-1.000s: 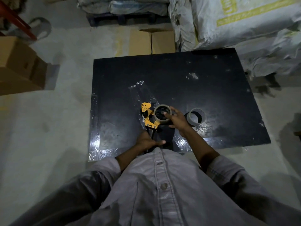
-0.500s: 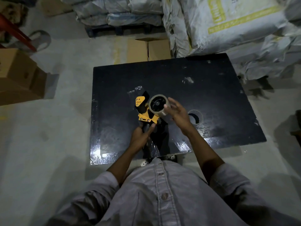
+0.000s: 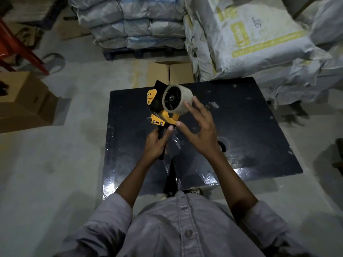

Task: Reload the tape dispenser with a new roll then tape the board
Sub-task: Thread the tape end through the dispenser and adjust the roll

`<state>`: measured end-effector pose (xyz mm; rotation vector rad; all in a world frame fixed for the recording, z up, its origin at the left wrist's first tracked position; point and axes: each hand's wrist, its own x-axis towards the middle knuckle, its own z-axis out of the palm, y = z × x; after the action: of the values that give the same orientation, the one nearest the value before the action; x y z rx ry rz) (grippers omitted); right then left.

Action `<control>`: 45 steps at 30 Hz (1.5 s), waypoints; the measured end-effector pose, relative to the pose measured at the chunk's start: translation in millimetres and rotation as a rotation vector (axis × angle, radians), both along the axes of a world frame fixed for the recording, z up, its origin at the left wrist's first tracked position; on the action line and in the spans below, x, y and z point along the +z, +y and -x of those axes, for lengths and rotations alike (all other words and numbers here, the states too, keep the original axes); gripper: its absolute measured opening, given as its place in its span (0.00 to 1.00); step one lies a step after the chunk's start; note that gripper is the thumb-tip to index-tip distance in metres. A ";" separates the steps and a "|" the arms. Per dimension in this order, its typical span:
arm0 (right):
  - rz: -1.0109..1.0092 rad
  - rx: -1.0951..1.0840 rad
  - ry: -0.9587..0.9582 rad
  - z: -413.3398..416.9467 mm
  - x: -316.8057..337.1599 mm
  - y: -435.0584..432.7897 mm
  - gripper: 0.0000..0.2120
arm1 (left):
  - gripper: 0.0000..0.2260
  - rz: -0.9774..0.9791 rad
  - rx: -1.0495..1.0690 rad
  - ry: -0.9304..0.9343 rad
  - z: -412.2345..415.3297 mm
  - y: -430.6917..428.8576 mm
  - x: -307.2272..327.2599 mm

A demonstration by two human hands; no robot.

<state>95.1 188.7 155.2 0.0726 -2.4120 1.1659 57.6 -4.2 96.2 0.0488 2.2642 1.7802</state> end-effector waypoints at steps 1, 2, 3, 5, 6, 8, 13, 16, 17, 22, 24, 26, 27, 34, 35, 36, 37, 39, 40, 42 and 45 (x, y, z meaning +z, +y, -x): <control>-0.007 0.013 0.003 -1.3 1.0 -0.3 0.34 | 0.13 -0.009 0.001 0.004 -0.6 0.8 0.5; -0.010 0.017 0.011 -1.1 3.1 -0.2 0.35 | 0.14 -0.011 0.001 0.000 -1.4 1.3 0.8; 0.000 0.018 0.017 0.0 6.9 0.0 0.37 | 0.15 -0.012 0.000 -0.009 -2.1 1.9 0.7; 0.058 0.012 -0.009 4.6 16.3 1.1 0.40 | 0.20 -0.025 -0.005 -0.030 -3.9 3.6 -0.2; 0.079 0.014 -0.024 7.4 20.4 2.0 0.40 | 0.23 -0.033 -0.007 -0.038 -4.9 5.1 -1.1; 0.074 0.030 -0.042 12.5 24.6 4.3 0.39 | 0.26 -0.041 -0.003 -0.049 -7.1 8.5 -1.8; 0.044 0.032 -0.115 21.4 22.4 14.1 0.39 | 0.24 -0.016 -0.001 -0.068 -9.9 12.9 -6.6; 0.019 0.058 -0.132 31.1 22.3 19.8 0.39 | 0.20 -0.024 0.016 -0.076 -10.0 15.5 -8.5; 0.014 0.056 -0.140 35.9 23.1 20.9 0.38 | 0.20 -0.025 0.017 -0.077 -9.8 16.1 -8.5; -0.052 -0.124 -0.116 49.0 30.4 19.5 0.38 | 0.22 0.052 0.015 -0.017 -3.5 15.6 -11.9; -0.051 -0.213 -0.073 42.9 28.1 15.4 0.36 | 0.24 0.172 0.050 0.066 0.8 16.5 -12.3; -0.070 -0.238 -0.092 37.9 23.4 13.3 0.36 | 0.26 0.289 0.090 0.145 4.8 16.6 -13.5; -0.080 -0.235 -0.107 37.6 21.9 13.2 0.36 | 0.29 0.335 0.095 0.179 6.3 15.8 -14.0; -0.126 -0.191 -0.101 45.4 27.4 14.3 0.36 | 0.36 0.592 0.092 0.434 7.5 11.8 -8.2; -0.124 -0.197 -0.087 45.1 27.3 13.5 0.37 | 0.34 0.618 0.101 0.480 6.4 12.0 -7.8; -0.118 -0.212 -0.067 45.1 27.2 12.5 0.39 | 0.31 0.640 0.114 0.527 5.0 12.3 -6.4; -0.115 -0.233 -0.045 45.5 27.2 10.9 0.40 | 0.29 0.655 0.126 0.566 4.5 12.9 -4.6; -0.131 -0.257 -0.018 47.7 27.6 7.7 0.42 | 0.26 0.675 0.137 0.617 5.4 13.9 0.6; -0.148 -0.254 -0.020 49.2 27.7 6.6 0.42 | 0.25 0.686 0.139 0.625 6.9 14.0 3.8; -0.174 -0.245 -0.037 51.2 27.3 6.4 0.42 | 0.24 0.713 0.139 0.617 11.1 12.5 8.2; -0.179 -0.254 -0.050 52.8 24.4 9.6 0.42 | 0.24 0.757 0.147 0.589 15.2 9.8 10.9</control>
<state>42.3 198.3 179.6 -0.2029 -2.4765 0.8469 42.4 5.6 107.1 0.2973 3.2914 0.9108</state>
